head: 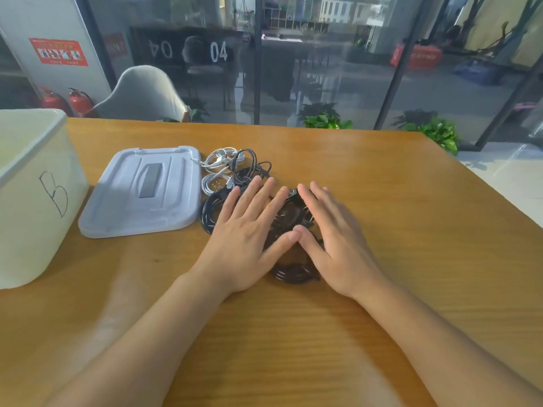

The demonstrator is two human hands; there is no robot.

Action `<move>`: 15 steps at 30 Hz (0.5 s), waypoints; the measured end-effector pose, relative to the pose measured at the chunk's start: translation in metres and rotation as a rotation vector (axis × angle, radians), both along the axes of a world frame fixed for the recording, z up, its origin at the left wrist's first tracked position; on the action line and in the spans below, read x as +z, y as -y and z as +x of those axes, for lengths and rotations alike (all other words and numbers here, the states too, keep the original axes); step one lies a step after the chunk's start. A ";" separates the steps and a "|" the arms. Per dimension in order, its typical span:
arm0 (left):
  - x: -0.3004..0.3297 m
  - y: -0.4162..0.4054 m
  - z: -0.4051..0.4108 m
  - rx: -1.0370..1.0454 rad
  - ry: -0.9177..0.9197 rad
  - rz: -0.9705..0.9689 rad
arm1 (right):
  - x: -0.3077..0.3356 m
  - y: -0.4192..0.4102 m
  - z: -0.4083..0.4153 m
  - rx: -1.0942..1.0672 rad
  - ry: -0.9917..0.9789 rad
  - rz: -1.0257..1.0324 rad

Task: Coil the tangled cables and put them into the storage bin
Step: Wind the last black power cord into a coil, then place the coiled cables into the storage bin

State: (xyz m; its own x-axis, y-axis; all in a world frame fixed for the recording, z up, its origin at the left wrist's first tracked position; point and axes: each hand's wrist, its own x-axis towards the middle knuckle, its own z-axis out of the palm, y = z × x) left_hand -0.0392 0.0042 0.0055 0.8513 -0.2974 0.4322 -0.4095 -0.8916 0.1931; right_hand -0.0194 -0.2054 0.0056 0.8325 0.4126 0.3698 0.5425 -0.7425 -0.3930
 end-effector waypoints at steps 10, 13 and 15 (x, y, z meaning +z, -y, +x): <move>-0.013 0.001 0.004 0.070 -0.185 -0.034 | -0.009 -0.007 0.018 0.021 -0.099 0.048; 0.004 0.004 0.003 0.093 -0.326 0.025 | 0.007 -0.007 0.019 0.026 -0.207 -0.054; 0.021 0.007 0.002 0.112 -0.435 0.045 | 0.021 -0.007 0.020 0.041 -0.303 -0.166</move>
State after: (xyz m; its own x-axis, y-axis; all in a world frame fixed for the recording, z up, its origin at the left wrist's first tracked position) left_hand -0.0372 -0.0025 0.0266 0.9789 -0.2037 0.0158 -0.1997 -0.9372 0.2860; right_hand 0.0009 -0.1984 0.0271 0.8759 0.4813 0.0333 0.4499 -0.7899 -0.4167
